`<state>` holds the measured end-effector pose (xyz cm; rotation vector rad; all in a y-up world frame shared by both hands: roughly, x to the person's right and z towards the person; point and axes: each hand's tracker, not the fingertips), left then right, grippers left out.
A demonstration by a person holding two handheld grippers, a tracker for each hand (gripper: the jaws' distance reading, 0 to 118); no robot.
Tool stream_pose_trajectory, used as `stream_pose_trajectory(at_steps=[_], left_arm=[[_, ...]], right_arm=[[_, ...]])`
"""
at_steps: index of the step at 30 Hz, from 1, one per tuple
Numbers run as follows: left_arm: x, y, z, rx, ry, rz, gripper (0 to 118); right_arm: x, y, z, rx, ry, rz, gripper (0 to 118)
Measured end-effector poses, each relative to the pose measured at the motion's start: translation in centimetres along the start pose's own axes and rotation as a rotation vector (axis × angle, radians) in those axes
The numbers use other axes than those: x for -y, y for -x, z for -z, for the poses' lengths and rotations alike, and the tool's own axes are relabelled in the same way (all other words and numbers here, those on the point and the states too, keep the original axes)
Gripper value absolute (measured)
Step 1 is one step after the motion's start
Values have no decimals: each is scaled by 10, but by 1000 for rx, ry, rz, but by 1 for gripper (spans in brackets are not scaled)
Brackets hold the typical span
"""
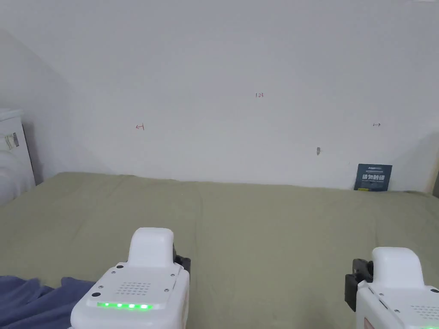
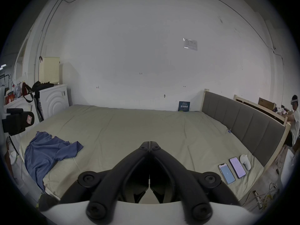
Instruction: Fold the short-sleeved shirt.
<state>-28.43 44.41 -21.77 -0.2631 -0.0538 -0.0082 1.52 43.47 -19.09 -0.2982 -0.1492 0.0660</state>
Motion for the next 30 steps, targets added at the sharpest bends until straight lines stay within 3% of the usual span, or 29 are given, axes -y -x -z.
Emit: stream_pose_trajectory(at_steps=[3,6,19,22,30], left_arm=[[2,14,3,-32,16,-47,0],[4,39,-2,-138,18,-37,0],[22,210,-101,-644,49,-128,0],[29,222,-116,-684,69,-136,0],[41,232,-114,-675,104,-156,0]], right_arm=[[-2,7,9,-52,15,16,0],[-3,33,18,-90,16,-31,0],[-4,206,27,-559,-10,-98,0],[-3,227,24,-598,-8,-109,0],[5,228,33,-606,26,-115,0]])
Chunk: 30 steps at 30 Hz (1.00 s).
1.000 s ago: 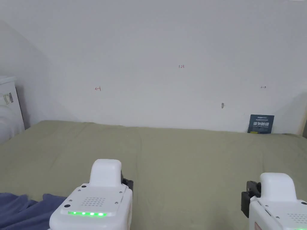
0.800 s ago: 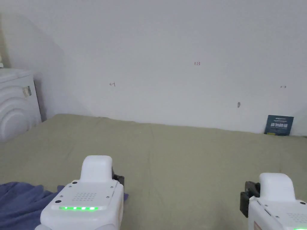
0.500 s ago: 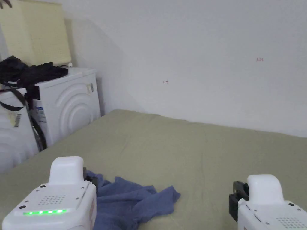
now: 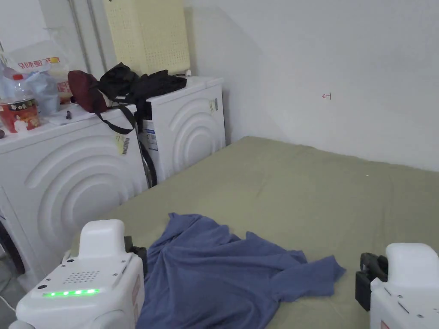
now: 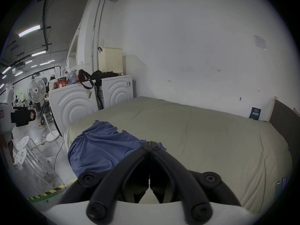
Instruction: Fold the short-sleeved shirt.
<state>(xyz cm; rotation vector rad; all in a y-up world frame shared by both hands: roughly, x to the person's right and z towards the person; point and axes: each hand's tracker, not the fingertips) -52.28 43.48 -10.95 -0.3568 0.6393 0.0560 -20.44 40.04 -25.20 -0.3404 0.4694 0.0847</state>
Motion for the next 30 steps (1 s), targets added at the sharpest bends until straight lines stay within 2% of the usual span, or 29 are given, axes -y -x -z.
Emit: stream_pose_trajectory(at_steps=[4,8,12,14,16,17,18,19,20,22,25,28,30], left_arm=[[3,-8,18,28,33,40,0],[9,-26,48,89,73,110,7],[19,-46,98,210,196,82,7],[31,-60,127,229,267,125,9],[46,-75,156,256,362,181,25],[51,-79,168,272,404,178,25],[58,-83,181,327,455,125,60],[64,-87,197,346,505,101,104],[71,-88,211,347,556,76,117],[80,-87,243,294,595,86,118],[87,-95,265,201,636,197,118],[104,-101,284,274,721,213,118],[119,-106,294,254,785,255,117]], right_arm=[[7,-10,3,15,28,5,0],[18,-15,3,18,53,11,0],[29,-17,4,16,97,15,0],[40,-22,9,19,117,20,0],[50,-23,13,17,159,16,0],[52,-22,12,21,171,13,0],[56,-22,12,23,184,11,0],[61,-23,15,27,204,13,0],[66,-24,17,23,222,17,0],[72,-22,20,15,255,30,0],[85,-25,27,10,295,60,0],[93,-27,33,-6,329,94,0],[100,-30,38,-11,344,104,0]])
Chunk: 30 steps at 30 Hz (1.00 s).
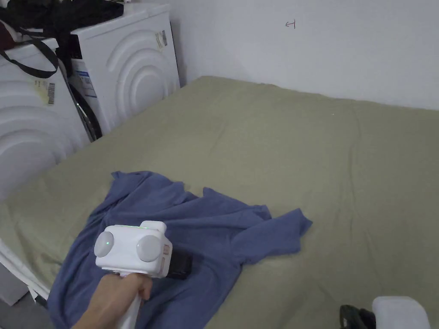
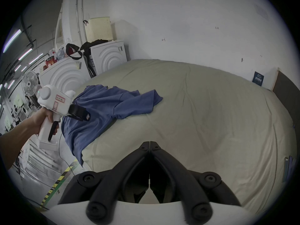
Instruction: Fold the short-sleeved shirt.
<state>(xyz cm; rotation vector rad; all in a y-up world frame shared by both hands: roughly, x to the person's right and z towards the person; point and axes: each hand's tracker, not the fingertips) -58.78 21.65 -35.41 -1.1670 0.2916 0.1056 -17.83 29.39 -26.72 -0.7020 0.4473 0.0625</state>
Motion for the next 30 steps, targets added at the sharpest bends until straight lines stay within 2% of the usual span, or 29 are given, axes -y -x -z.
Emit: stream_pose_trajectory(at_steps=[1,2,3,4,5,6,7,9,10,13,17,21,24,25,28,29,30], left_arm=[[4,0,9,30,23,29,111],[7,0,10,48,34,28,111],[6,1,6,45,-16,-44,109],[4,1,2,41,-14,-51,85],[5,4,-8,37,-31,-49,54],[6,-5,-31,65,-106,-52,15],[4,-8,-38,33,-99,-43,4],[1,-7,-41,8,-114,-60,4],[-3,-2,-22,45,-75,-41,4],[-7,-5,-29,54,-88,-34,4],[-16,-29,-51,165,-105,-92,4],[-29,-78,-62,190,-132,-23,4],[-40,-126,-64,252,-138,14,4],[-49,-139,-71,94,-225,138,4],[-47,-206,-86,151,-206,164,4],[-48,-230,-88,225,-212,236,4],[-52,-254,-88,240,-214,258,4]], right_arm=[[1,-1,1,0,5,3,0],[1,-2,0,-1,6,7,0],[1,-2,-4,-4,4,11,0],[1,-4,-7,-4,4,14,0],[1,-6,-9,-3,3,17,0],[1,-9,-12,-2,3,19,0],[0,-11,-16,-2,2,20,0],[0,-16,-23,11,-1,31,0],[1,-20,-28,17,-7,36,0],[7,-33,-42,40,-25,56,0],[11,-50,-66,78,-39,108,0],[26,-73,-85,91,-76,178,0],[28,-83,-106,118,-89,200,0],[30,-87,-112,141,-92,210,0],[37,-103,-126,179,-97,247,0],[39,-108,-129,191,-99,260,0],[42,-113,-133,208,-100,272,0]])
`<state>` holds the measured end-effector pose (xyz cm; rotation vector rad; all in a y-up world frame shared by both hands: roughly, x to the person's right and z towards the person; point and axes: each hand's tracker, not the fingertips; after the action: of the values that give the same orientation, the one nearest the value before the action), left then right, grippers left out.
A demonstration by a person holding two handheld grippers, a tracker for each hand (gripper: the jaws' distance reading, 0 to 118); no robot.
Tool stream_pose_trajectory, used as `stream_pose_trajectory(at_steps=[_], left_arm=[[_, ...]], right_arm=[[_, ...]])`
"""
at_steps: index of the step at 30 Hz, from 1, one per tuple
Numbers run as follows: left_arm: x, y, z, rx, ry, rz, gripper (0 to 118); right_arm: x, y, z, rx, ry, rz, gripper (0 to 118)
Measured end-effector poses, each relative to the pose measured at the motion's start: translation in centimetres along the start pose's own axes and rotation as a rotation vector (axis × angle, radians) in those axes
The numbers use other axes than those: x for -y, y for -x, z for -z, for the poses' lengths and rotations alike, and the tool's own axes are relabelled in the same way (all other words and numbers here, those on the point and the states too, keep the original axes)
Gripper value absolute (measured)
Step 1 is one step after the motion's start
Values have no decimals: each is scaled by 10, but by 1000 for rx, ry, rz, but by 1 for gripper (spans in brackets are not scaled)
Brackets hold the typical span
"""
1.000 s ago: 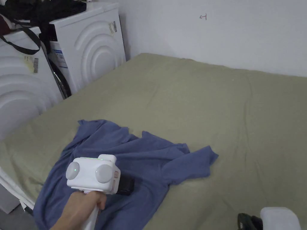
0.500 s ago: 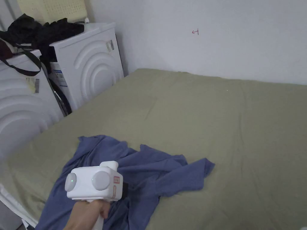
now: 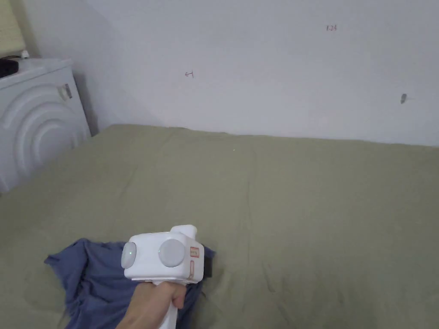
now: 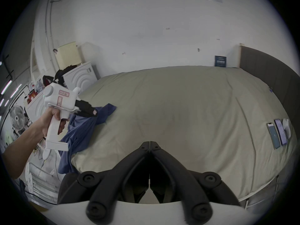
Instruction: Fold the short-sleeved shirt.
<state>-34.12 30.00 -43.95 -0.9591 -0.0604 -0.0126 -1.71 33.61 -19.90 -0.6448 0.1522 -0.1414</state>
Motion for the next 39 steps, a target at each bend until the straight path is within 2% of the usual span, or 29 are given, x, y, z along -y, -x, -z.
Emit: stream_pose_trajectory(at_steps=[3,4,12,15,18,19,24,25,26,27,28,29,30,31,32,35,39], left_arm=[[-19,-70,12,120,8,40,4],[-30,-88,18,88,4,109,4],[-53,-280,25,342,73,342,4],[-54,-335,26,413,98,371,4],[-45,-367,15,487,120,390,4],[-42,-377,18,471,127,398,4],[-15,-392,56,187,213,484,4],[-9,-388,60,170,220,490,4],[-5,-386,63,177,222,496,4],[3,-397,67,454,167,328,4],[4,-394,71,420,162,348,4],[5,-390,71,421,152,342,8],[5,-384,69,436,135,337,31],[5,-377,64,456,109,328,95],[7,-371,64,437,100,317,118],[7,-346,49,449,95,292,114],[16,-276,-21,430,8,279,114]], right_arm=[[5,-27,-6,41,0,24,0],[5,-34,-8,54,2,34,0],[7,-80,-17,173,12,104,0],[7,-96,-19,209,7,130,0],[10,-110,-16,235,20,158,0],[12,-114,-14,240,24,167,0],[21,-119,-7,238,53,186,0],[23,-119,-5,235,56,189,0],[24,-119,-4,232,63,192,0],[25,-120,-3,229,66,194,0],[25,-119,-3,227,69,196,0],[26,-120,-2,227,71,198,0],[27,-120,-2,225,71,199,0],[26,-119,-2,221,72,200,0],[25,-118,-3,216,69,200,0],[22,-109,-8,205,54,185,0],[16,-94,-17,186,24,157,0]])
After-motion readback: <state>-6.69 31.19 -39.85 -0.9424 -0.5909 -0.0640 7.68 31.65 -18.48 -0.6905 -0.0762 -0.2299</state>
